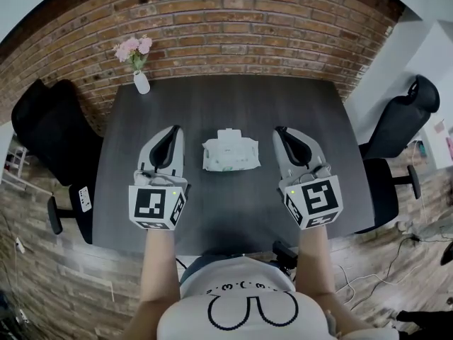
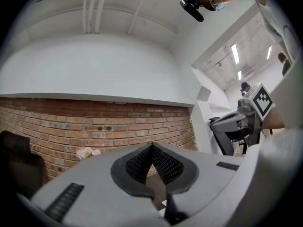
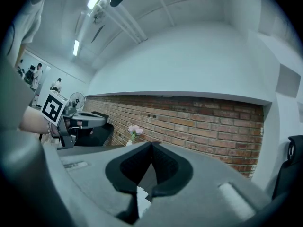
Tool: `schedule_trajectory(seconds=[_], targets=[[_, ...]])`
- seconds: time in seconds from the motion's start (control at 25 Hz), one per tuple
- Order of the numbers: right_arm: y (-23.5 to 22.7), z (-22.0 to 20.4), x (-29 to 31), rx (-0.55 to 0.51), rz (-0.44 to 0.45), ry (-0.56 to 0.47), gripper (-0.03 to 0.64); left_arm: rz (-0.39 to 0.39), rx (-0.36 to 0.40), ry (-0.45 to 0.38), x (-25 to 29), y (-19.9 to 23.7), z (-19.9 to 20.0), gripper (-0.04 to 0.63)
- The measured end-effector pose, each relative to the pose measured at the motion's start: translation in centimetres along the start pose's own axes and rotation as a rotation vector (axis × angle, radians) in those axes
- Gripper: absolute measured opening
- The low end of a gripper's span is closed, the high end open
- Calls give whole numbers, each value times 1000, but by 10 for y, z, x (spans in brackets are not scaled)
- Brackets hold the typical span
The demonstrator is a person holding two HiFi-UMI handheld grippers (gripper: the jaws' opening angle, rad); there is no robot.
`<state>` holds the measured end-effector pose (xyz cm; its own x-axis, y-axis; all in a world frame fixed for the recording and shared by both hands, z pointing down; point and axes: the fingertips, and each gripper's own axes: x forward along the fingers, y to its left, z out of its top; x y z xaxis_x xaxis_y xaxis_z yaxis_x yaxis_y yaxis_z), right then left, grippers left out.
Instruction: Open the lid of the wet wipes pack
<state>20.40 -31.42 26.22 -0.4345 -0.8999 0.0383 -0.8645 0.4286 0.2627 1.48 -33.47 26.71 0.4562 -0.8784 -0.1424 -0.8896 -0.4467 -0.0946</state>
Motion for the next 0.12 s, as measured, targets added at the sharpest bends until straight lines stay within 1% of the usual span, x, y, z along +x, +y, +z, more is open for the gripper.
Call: schedule_trajectory(seconds=[0.12], targets=[[-1,-1,2,1,-1,2,2,-2,2,0,2,2,-1,-2]])
